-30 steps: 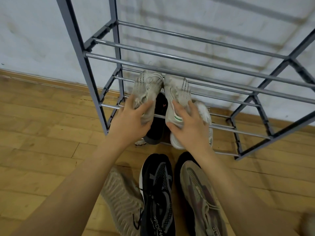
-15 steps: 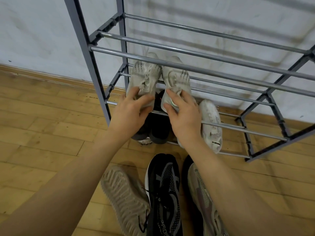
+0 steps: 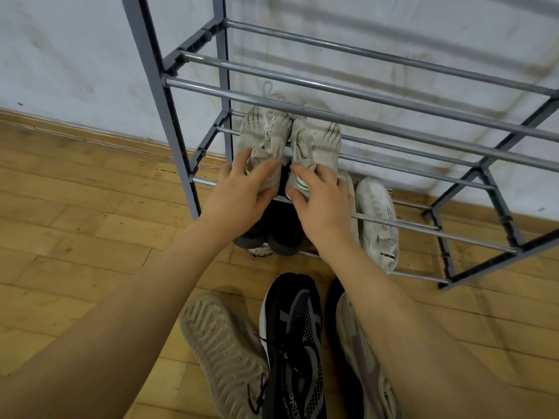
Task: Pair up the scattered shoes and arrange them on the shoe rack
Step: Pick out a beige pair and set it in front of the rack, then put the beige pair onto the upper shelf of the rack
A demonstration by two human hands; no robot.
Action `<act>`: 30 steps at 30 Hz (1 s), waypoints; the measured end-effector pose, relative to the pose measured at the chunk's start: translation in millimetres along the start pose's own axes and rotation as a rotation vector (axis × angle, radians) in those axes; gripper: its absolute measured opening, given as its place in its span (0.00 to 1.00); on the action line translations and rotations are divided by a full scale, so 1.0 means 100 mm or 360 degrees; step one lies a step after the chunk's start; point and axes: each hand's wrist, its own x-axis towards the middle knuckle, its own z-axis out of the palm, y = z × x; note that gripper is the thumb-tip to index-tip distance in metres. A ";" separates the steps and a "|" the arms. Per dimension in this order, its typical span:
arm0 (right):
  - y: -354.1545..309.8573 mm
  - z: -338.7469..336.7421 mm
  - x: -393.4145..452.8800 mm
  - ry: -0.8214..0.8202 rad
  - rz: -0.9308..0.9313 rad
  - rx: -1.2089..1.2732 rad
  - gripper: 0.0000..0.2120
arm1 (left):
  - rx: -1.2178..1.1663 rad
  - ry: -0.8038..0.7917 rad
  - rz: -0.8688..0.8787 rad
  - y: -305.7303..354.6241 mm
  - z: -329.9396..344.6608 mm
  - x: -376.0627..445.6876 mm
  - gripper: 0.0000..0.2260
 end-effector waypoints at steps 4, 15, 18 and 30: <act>-0.04 -0.05 -0.07 -0.0055 0.0021 -0.0028 0.22 | 0.0123 0.0047 -0.0049 0.05 -0.07 -0.10 0.26; -0.18 0.30 -1.13 0.0130 -0.0238 0.0227 0.20 | 0.0057 -0.0019 -0.0307 -0.13 0.01 -1.34 0.21; -0.17 0.53 -1.35 -0.0311 -0.0193 0.0203 0.19 | 0.0118 -0.0271 -0.0503 -0.32 0.19 -1.73 0.20; -0.24 1.10 -1.45 -0.1262 -0.0431 -0.0263 0.27 | 0.0021 -0.0743 -0.0982 -0.55 0.42 -2.30 0.28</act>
